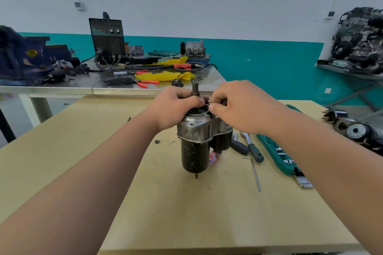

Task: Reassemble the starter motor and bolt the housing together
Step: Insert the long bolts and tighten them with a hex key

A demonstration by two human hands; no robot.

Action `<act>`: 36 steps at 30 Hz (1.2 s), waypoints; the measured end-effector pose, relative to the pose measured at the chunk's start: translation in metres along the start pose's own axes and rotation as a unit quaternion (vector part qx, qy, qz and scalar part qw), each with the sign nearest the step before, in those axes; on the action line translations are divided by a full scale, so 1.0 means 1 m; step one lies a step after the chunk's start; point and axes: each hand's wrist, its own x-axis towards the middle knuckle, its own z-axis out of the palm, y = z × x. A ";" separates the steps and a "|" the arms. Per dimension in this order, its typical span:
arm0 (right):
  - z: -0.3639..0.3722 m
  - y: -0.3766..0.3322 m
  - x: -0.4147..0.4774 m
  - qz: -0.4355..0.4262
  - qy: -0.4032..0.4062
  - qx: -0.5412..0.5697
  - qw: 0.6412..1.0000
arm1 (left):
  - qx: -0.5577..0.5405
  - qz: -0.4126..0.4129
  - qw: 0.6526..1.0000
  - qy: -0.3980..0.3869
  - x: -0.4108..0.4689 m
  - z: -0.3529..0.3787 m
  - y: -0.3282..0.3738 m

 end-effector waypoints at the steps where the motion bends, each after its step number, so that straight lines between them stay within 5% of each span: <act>1: 0.000 -0.002 0.000 0.005 0.003 -0.008 1.000 | 0.004 -0.001 1.000 0.004 -0.001 0.001 0.000; 14: 0.001 -0.007 0.002 0.110 0.010 -0.021 0.994 | 0.071 -0.006 0.995 0.071 -0.006 0.013 0.008; 21: -0.011 0.009 0.008 -0.022 -0.064 0.005 0.998 | 0.028 -0.003 0.999 0.031 -0.006 0.003 0.003; 26: -0.002 0.014 0.012 -0.104 -0.027 0.007 0.994 | 0.009 0.018 1.000 0.000 -0.001 -0.004 -0.003; 36: -0.007 0.019 0.015 -0.131 -0.050 0.083 0.987 | -0.046 0.053 0.995 -0.076 0.008 -0.007 -0.002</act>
